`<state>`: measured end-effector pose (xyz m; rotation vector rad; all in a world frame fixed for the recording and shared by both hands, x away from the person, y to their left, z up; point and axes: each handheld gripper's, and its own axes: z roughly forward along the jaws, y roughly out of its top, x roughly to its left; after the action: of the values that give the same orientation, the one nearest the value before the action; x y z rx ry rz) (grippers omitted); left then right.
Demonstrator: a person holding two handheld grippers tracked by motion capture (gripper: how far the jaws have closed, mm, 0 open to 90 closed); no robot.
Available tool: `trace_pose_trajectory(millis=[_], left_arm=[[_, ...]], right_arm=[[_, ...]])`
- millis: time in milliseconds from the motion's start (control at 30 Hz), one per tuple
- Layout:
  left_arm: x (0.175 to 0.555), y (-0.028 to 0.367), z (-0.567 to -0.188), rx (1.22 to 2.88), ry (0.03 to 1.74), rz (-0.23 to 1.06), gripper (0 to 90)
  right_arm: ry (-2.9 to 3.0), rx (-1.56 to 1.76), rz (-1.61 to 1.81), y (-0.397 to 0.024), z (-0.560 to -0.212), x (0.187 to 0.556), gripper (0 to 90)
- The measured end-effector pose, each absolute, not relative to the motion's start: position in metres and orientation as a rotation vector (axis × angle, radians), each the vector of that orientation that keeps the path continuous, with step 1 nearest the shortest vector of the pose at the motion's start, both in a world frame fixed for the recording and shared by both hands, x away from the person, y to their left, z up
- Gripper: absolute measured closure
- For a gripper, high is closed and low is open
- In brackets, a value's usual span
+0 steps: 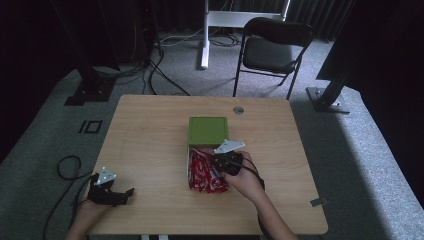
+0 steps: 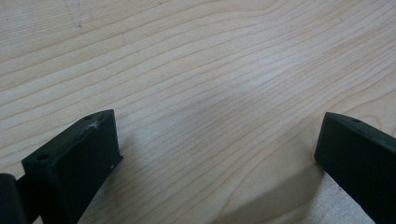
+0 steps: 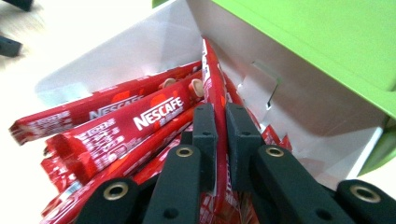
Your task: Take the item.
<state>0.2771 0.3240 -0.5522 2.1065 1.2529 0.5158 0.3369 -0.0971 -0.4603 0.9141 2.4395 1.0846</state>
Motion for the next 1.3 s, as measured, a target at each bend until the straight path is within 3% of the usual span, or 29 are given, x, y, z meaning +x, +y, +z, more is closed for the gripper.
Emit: trace_pose_trajectory(millis=[1300], left_arm=[[0.277,0.324,-0.552,2.109,1.252,0.515,0.7]], right_arm=[[2.380,0.968,1.374,-0.125,-0.435,0.302,83.9]])
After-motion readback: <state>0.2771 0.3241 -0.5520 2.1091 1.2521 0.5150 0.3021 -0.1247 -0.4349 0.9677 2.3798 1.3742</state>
